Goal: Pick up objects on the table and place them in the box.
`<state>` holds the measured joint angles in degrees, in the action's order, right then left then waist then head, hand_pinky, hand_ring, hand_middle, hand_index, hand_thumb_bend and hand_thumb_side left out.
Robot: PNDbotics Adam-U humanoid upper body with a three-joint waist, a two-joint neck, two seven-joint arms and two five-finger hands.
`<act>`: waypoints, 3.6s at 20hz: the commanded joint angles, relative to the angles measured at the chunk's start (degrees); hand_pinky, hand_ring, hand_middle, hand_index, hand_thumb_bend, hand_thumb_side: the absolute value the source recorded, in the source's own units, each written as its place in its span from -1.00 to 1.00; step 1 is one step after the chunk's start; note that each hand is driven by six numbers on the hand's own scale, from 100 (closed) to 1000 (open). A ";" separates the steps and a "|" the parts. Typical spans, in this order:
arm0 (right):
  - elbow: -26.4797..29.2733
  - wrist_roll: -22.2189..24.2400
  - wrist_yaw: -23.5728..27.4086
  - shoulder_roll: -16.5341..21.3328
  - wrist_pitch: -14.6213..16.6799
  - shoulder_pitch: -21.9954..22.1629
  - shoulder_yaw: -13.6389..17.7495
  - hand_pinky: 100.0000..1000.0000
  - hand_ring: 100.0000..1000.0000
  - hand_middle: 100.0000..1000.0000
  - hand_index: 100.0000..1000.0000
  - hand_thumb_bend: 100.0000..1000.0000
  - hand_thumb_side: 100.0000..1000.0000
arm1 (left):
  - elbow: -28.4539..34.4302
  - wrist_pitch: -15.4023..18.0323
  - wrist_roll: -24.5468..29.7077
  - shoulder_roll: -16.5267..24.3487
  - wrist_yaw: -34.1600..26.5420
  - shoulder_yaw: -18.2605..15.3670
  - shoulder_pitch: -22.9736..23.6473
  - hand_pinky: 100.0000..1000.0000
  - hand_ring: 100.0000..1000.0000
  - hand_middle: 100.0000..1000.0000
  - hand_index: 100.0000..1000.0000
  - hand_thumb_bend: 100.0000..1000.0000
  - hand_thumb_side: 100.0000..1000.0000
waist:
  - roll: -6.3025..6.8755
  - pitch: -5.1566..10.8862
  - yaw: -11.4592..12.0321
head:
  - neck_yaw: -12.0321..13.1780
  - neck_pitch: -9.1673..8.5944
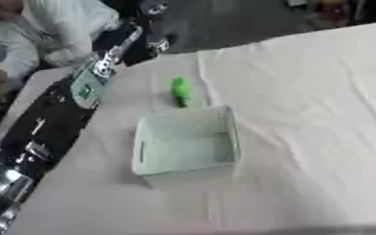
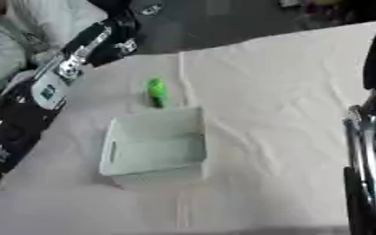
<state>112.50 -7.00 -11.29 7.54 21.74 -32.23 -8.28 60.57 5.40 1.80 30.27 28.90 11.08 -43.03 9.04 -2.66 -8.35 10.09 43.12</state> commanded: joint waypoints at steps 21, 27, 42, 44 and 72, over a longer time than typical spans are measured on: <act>0.75 0.25 -0.30 0.51 -0.02 -0.61 -0.01 -0.61 -0.21 -0.07 0.04 -1.00 1.00 | -0.46 0.94 8.84 1.22 1.07 1.76 0.16 0.90 0.71 0.93 1.00 1.00 0.97 | -0.30 0.87 -0.17 | 0.59 -0.45; 0.88 0.27 -0.24 0.28 0.00 -0.76 -0.03 -0.61 -0.21 -0.07 0.04 -1.00 1.00 | -2.33 1.29 9.48 -0.51 2.09 1.63 0.93 0.90 0.71 0.93 1.00 1.00 0.92 | -0.32 0.68 -0.53 | 0.83 -0.66; 1.27 0.26 -0.16 -0.30 -0.03 -1.11 -0.06 -0.61 -0.21 -0.07 0.04 -1.00 1.00 | -4.64 2.39 11.01 -2.59 4.03 1.84 1.42 0.95 0.74 0.94 1.00 1.00 0.75 | -0.24 0.46 -1.20 | 0.65 -0.93; 1.31 0.25 -0.17 -0.34 -0.03 -1.13 -0.06 -0.61 -0.21 -0.06 0.04 -1.00 1.00 | -4.78 2.46 11.42 -2.61 4.09 1.88 1.54 0.95 0.75 0.95 1.00 1.00 0.72 | -0.22 0.47 -1.24 | 0.53 -1.03; 1.64 0.24 -0.15 -0.77 -0.10 -1.63 -0.07 -0.61 -0.21 -0.07 0.04 -1.00 1.00 | -8.99 3.37 10.90 -3.89 5.13 0.64 1.81 0.94 0.73 0.93 1.00 1.00 0.66 | -0.38 -0.19 -1.85 | 0.04 -1.78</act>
<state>113.02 -6.92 -11.32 6.94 21.65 -32.76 -8.29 51.48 8.74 12.99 25.64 33.62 12.48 -40.31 9.06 -3.42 -10.17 10.51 42.27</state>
